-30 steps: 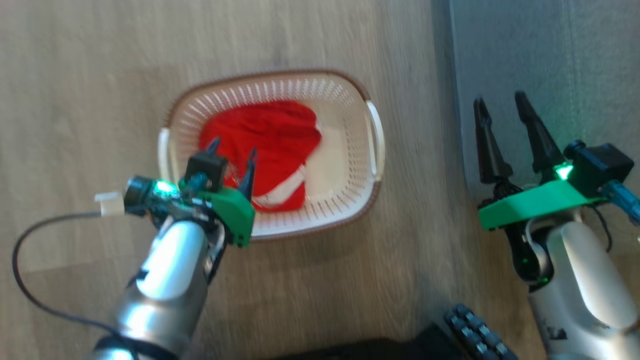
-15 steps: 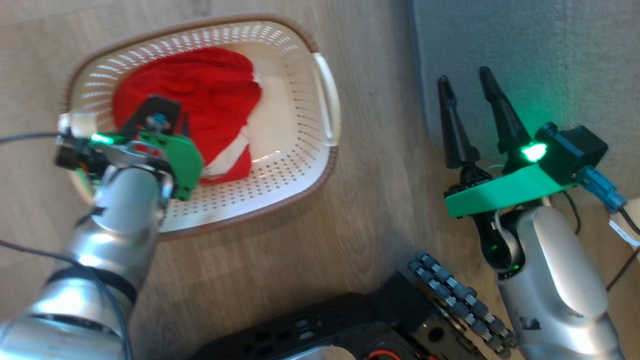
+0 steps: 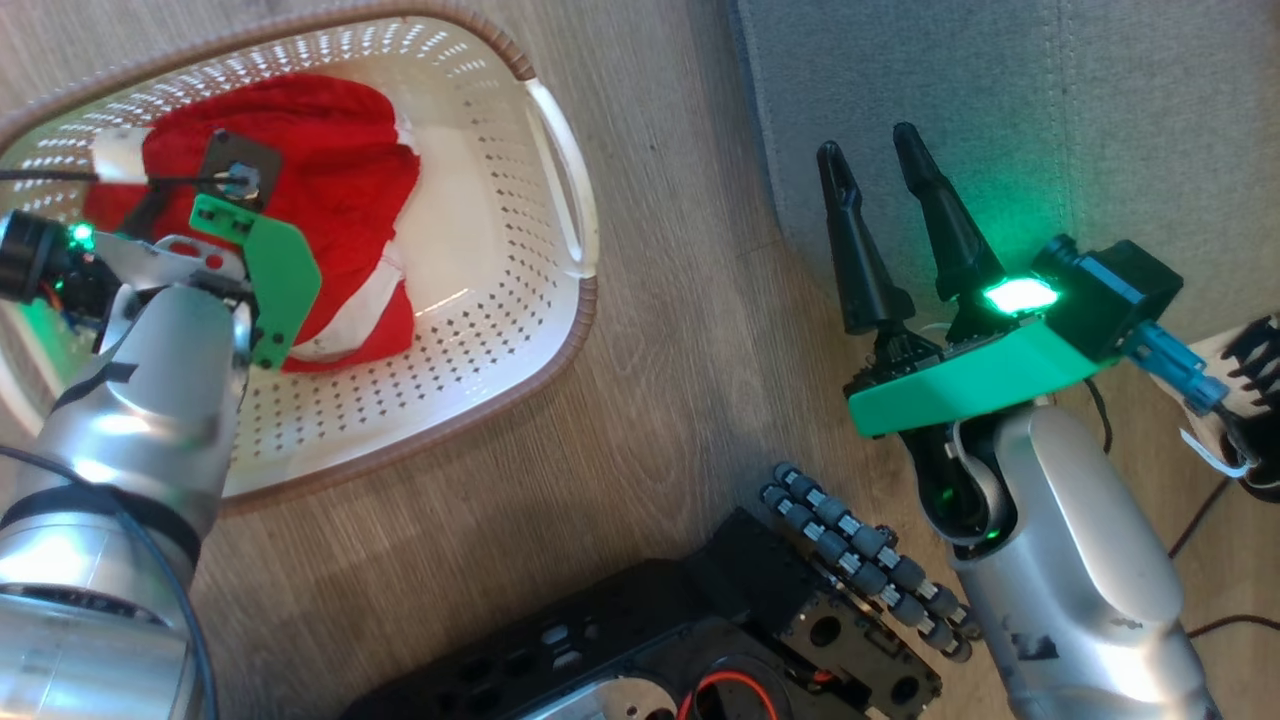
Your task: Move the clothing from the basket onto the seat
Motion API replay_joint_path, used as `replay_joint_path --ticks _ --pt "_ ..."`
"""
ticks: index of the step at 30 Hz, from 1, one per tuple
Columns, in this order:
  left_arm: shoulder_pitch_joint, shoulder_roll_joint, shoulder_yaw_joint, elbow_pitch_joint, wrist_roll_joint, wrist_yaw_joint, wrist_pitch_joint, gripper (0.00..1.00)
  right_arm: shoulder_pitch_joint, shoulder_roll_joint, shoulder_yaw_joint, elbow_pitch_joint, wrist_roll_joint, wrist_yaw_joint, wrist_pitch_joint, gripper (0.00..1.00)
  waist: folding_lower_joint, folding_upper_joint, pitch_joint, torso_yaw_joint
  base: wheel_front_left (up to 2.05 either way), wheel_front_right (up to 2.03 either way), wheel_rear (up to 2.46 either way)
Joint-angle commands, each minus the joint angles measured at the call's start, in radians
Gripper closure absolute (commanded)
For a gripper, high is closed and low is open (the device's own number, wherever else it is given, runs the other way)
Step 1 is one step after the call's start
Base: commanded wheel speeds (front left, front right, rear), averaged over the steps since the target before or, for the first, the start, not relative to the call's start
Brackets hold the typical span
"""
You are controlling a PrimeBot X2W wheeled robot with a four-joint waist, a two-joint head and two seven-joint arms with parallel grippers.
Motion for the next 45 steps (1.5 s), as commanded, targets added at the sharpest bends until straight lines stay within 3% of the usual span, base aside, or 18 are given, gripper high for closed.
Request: replay_joint_path --ticks 1,9,16,17,18,19,28,35,45 --pt "-0.001 0.033 0.012 -0.005 0.004 0.021 0.017 0.00 0.048 -0.011 -0.001 -0.010 0.011 -0.001 -0.006 0.00 0.0000 0.0000 0.002 -0.002 0.00 0.00 0.00" --pt "-0.019 0.040 -0.034 -0.003 0.035 0.051 0.124 0.00 0.059 -0.010 0.008 -0.026 0.031 -0.001 -0.006 0.00 0.0000 0.0000 0.017 -0.004 0.00 0.00 0.00" --pt "-0.012 0.032 -0.074 -0.003 0.045 -0.014 0.191 0.00 0.055 -0.010 0.018 -0.033 0.043 -0.001 -0.006 0.00 0.0000 0.0000 0.022 -0.009 0.00 0.00 0.00" --pt "-0.011 0.030 -0.075 -0.003 0.042 -0.024 0.197 0.27 0.056 -0.010 0.018 -0.034 0.044 -0.001 -0.006 0.00 0.0000 0.0000 0.022 -0.009 0.00 0.00 0.00" --pt "-0.010 0.027 -0.076 -0.003 0.037 -0.035 0.202 0.74 0.057 -0.010 0.018 -0.035 0.045 -0.001 -0.006 0.00 0.0000 0.0000 0.021 -0.010 0.00 0.00 0.00" --pt "-0.009 0.024 -0.078 -0.002 0.035 -0.048 0.206 1.00 0.059 -0.010 0.018 -0.036 0.046 -0.001 -0.006 0.00 0.0000 0.0000 0.021 -0.010 0.00 0.00 0.00" --pt "-0.001 0.020 -0.083 -0.002 0.012 -0.072 0.217 1.00 0.049 -0.010 0.014 -0.031 0.052 -0.001 -0.006 0.00 0.0000 0.0000 0.002 -0.015 0.00 0.00 0.00" --pt "0.025 0.018 -0.059 -0.002 -0.032 -0.057 0.183 1.00 0.011 -0.010 0.023 -0.018 0.048 -0.001 -0.006 0.00 0.0000 0.0000 -0.054 -0.026 0.00 0.00 0.00" --pt "0.149 -0.092 -0.019 -0.002 -0.123 -0.076 0.037 1.00 0.031 -0.010 -0.038 0.036 -0.025 -0.001 -0.006 0.00 0.0000 0.0000 -0.286 0.065 0.00 0.00 0.00"
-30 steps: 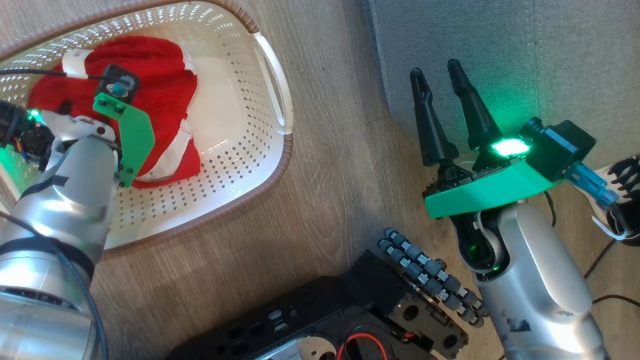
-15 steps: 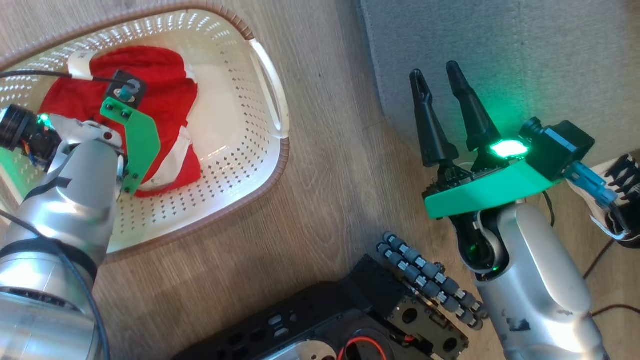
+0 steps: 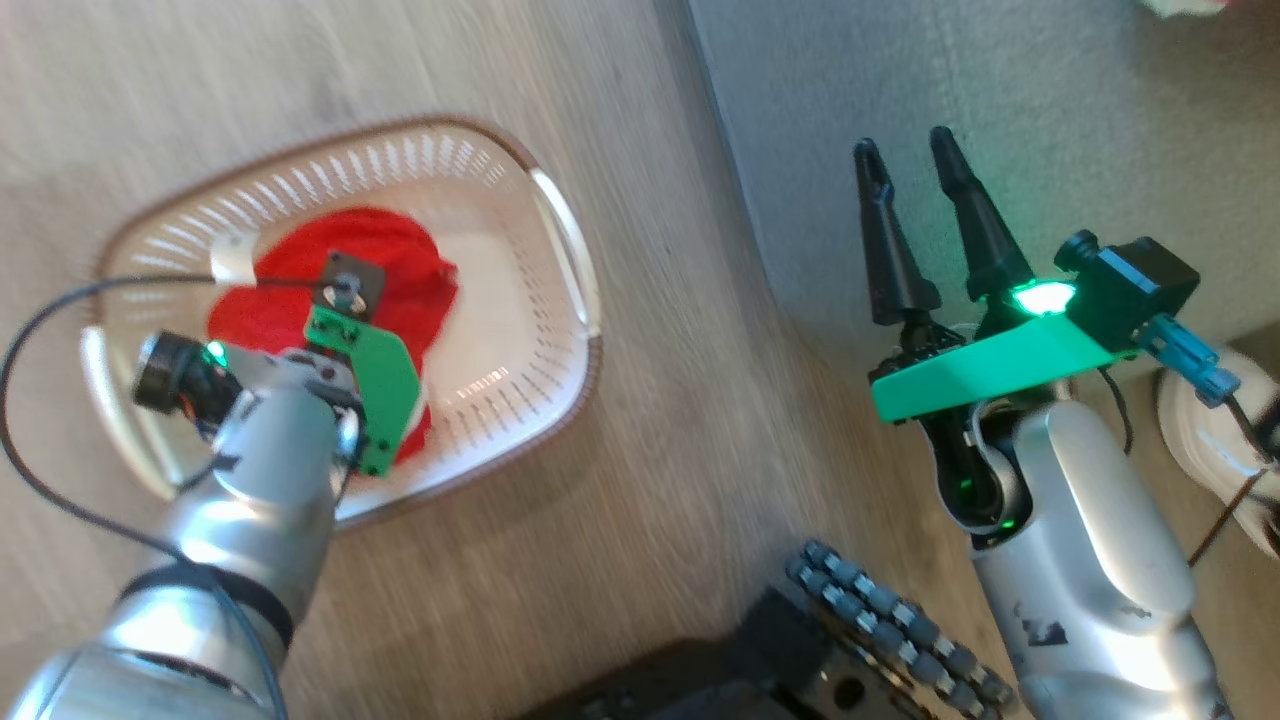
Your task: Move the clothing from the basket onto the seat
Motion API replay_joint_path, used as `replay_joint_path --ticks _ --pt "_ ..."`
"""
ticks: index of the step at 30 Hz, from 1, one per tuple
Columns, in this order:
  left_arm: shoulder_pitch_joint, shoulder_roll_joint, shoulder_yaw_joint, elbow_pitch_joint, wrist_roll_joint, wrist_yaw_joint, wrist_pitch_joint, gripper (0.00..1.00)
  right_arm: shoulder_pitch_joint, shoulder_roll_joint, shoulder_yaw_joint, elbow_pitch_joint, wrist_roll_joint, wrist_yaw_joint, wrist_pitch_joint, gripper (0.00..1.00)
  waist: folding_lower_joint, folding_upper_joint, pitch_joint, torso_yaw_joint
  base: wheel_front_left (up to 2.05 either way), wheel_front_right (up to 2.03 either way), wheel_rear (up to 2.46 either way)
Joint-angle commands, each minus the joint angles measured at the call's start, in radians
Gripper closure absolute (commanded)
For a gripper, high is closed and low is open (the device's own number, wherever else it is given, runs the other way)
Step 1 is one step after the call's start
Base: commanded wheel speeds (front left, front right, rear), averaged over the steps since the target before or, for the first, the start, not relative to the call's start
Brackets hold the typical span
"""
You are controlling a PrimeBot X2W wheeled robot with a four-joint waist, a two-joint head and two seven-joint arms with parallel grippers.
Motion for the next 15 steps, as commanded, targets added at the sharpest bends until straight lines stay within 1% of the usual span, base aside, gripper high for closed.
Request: replay_joint_path --ticks 1,3,7,12,15 --pt "0.030 0.000 0.024 -0.011 -0.013 -0.009 -0.033 1.00 0.049 -0.010 0.000 -0.016 -0.016 0.000 -0.005 0.00 0.0000 -0.0001 -0.108 0.059 0.00 0.00 0.00" --pt "0.054 -0.015 0.034 -0.011 -0.034 -0.013 -0.069 1.00 0.061 -0.014 -0.008 -0.007 -0.029 0.000 -0.005 0.00 0.0000 -0.0001 -0.158 0.080 0.00 0.00 0.00" --pt "0.100 -0.033 0.061 -0.012 -0.085 -0.007 -0.151 1.00 0.090 -0.038 -0.021 0.010 -0.039 0.000 -0.005 0.00 0.0000 -0.0001 -0.265 0.122 0.00 0.00 0.00" --pt "0.150 -0.041 0.067 -0.018 -0.129 -0.030 -0.242 1.00 0.128 -0.065 -0.026 0.033 -0.039 0.000 -0.005 0.00 0.0000 -0.0001 -0.383 0.166 0.00 0.00 0.00" --pt "0.184 -0.042 0.063 -0.050 -0.169 -0.051 -0.276 1.00 0.153 -0.076 -0.025 0.043 -0.035 0.000 -0.005 0.00 0.0000 -0.0001 -0.450 0.190 0.00 0.00 0.00"
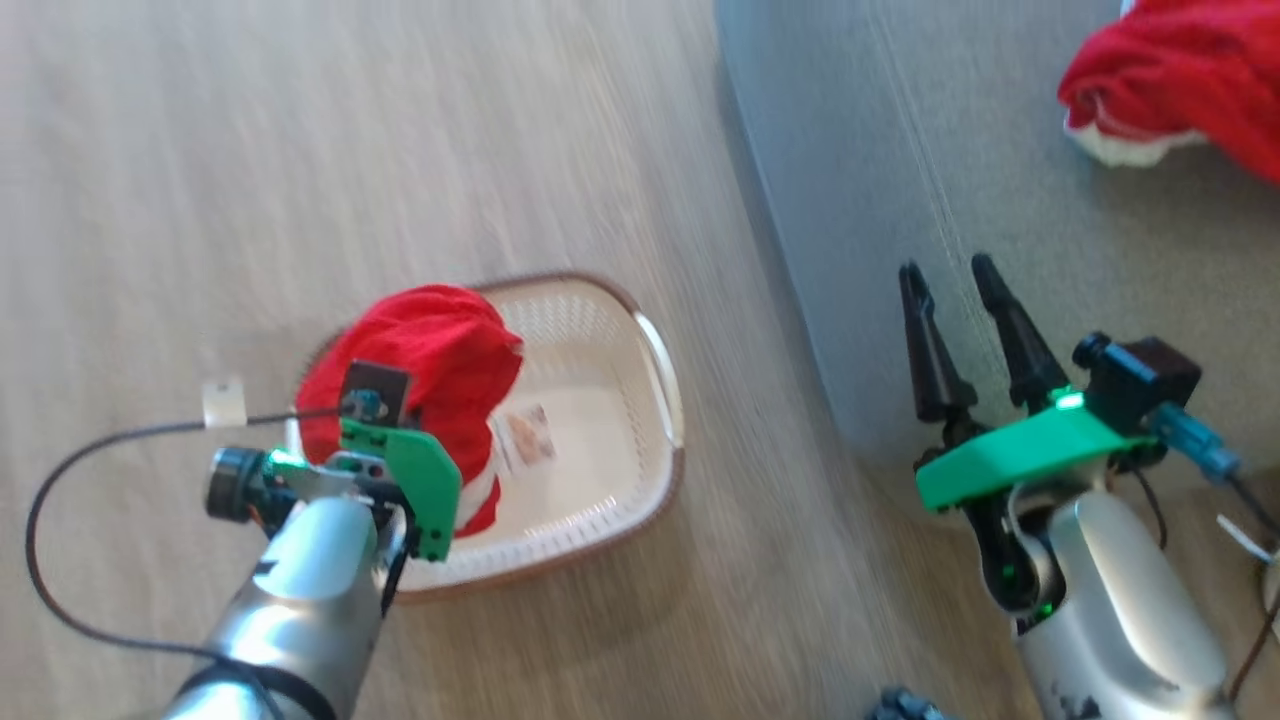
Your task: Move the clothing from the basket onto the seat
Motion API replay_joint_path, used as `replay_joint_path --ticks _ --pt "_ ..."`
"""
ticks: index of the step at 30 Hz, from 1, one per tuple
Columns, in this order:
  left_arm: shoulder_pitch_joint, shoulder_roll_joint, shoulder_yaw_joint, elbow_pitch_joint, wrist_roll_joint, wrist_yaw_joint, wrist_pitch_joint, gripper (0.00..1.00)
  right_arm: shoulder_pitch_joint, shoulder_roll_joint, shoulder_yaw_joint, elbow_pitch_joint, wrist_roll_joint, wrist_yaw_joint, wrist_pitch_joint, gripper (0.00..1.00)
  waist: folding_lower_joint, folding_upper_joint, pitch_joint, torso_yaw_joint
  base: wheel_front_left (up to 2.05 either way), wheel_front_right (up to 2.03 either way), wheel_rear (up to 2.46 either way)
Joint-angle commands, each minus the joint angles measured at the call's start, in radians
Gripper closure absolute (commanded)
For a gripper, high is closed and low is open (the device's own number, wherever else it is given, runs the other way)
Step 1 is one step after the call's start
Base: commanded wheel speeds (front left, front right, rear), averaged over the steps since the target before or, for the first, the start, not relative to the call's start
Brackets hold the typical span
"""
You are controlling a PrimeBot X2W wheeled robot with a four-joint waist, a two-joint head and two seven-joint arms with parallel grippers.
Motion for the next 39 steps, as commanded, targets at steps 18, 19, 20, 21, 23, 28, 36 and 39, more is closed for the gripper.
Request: replay_joint_path --ticks 18,19,20,21,23,28,36,39 --pt "0.184 0.012 0.061 -0.349 -0.123 0.029 -0.047 1.00 0.159 -0.058 0.041 0.000 0.017 0.000 -0.005 0.00 0.0001 -0.0001 -0.372 0.146 0.00 0.00 0.00" --pt "0.194 0.013 0.071 -0.373 -0.120 0.030 -0.047 1.00 0.163 -0.060 0.043 -0.001 0.017 0.000 -0.005 0.00 0.0001 -0.0001 -0.379 0.149 0.00 0.00 0.00" --pt "0.205 0.013 0.080 -0.396 -0.117 0.029 -0.047 1.00 0.167 -0.062 0.045 -0.002 0.017 0.000 -0.005 0.00 0.0001 -0.0001 -0.385 0.152 0.00 0.00 0.00" --pt "0.216 0.013 0.091 -0.419 -0.116 0.027 -0.047 1.00 0.171 -0.064 0.046 -0.003 0.017 0.000 -0.005 0.00 0.0001 -0.0001 -0.391 0.156 0.00 0.00 0.00" --pt "0.237 0.014 0.116 -0.473 -0.110 0.030 -0.047 1.00 0.178 -0.066 0.045 -0.004 0.018 0.000 -0.005 0.00 0.0001 -0.0001 -0.402 0.161 0.00 0.00 0.00" --pt "0.292 0.015 0.173 -0.624 -0.087 0.017 -0.047 1.00 0.195 -0.067 0.043 -0.013 0.016 0.000 -0.005 0.00 0.0001 -0.0001 -0.422 0.174 0.00 0.00 0.00" --pt "0.368 0.013 0.302 -0.930 -0.052 -0.018 -0.047 1.00 0.206 -0.068 0.051 -0.023 0.020 0.000 -0.005 0.00 0.0001 -0.0001 -0.445 0.179 0.00 0.00 0.00" --pt "0.370 0.013 0.335 -1.059 -0.057 -0.020 -0.047 1.00 0.209 -0.071 0.052 -0.027 0.021 0.000 -0.005 0.00 0.0001 -0.0001 -0.443 0.183 0.00 0.00 0.00"
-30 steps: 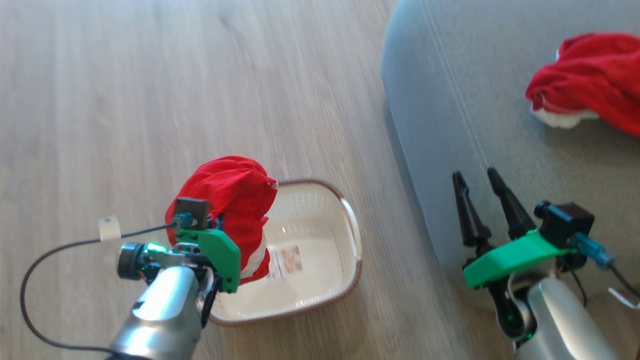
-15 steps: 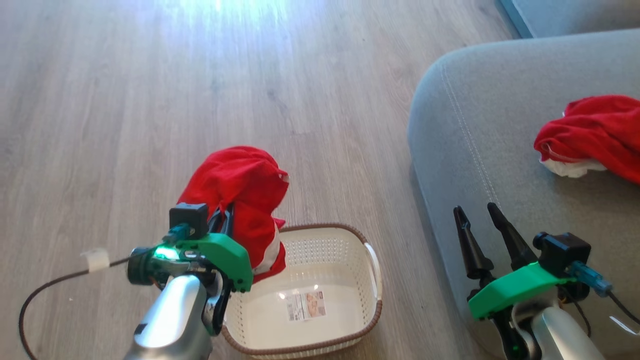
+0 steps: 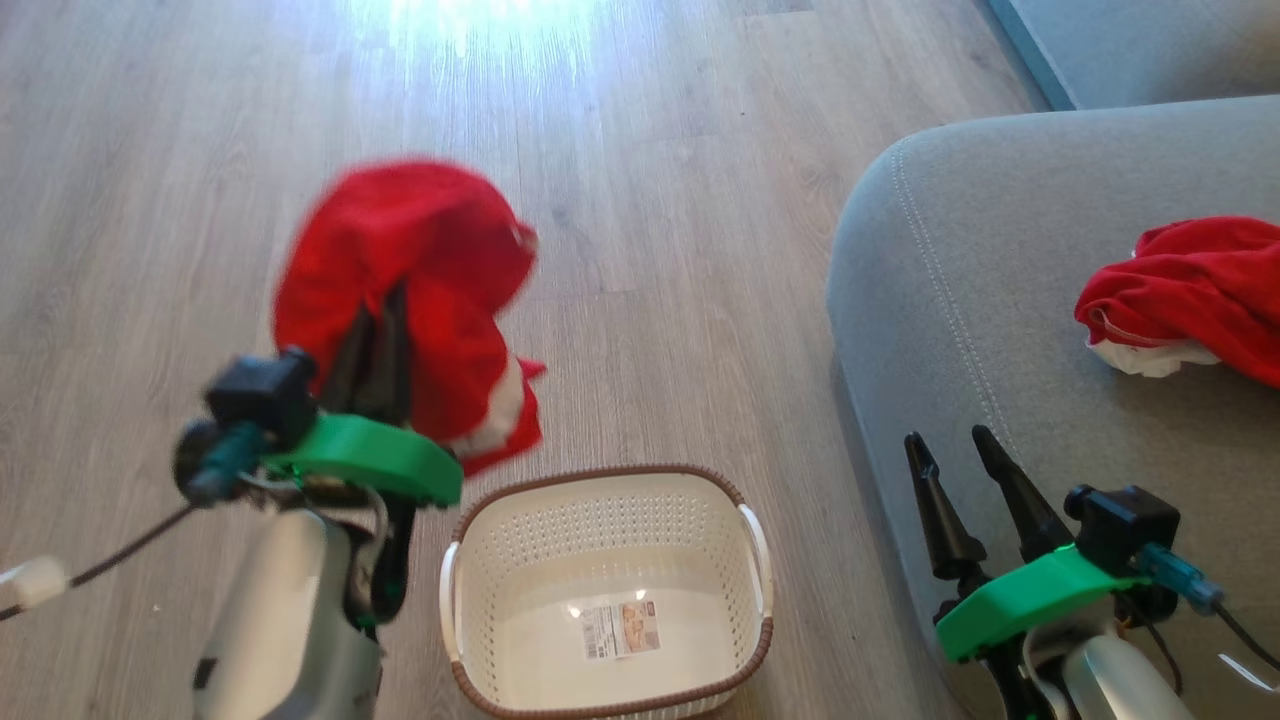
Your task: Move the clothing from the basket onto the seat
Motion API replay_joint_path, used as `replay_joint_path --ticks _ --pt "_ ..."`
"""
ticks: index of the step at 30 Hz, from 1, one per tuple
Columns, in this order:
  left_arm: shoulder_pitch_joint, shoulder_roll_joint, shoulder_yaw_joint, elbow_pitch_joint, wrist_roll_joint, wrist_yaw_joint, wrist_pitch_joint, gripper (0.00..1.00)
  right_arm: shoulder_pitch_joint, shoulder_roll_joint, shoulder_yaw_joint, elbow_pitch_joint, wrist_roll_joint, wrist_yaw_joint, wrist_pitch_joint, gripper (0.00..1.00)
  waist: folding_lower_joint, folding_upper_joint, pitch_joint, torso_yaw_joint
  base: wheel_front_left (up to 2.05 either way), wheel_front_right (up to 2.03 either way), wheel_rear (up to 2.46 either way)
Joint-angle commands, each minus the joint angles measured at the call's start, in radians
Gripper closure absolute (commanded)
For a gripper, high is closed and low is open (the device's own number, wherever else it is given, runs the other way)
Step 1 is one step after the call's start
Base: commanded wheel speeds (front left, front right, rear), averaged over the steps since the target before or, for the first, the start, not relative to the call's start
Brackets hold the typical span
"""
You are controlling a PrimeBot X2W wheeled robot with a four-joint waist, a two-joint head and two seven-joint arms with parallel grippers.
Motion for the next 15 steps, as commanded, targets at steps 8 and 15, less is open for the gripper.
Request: replay_joint_path --ticks 8,15 --pt "-0.054 0.013 -0.033 -0.247 -0.053 0.016 -0.014 1.00 -0.019 -0.019 0.031 -0.033 0.004 0.000 -0.005 0.00 0.0001 0.0000 0.008 0.010 0.00 0.00 0.00" --pt "-0.040 0.013 -0.148 -0.292 -0.090 0.028 -0.014 1.00 -0.021 -0.015 0.037 -0.036 0.005 0.000 -0.005 0.00 0.0001 0.0000 0.008 0.008 0.00 0.00 0.00"
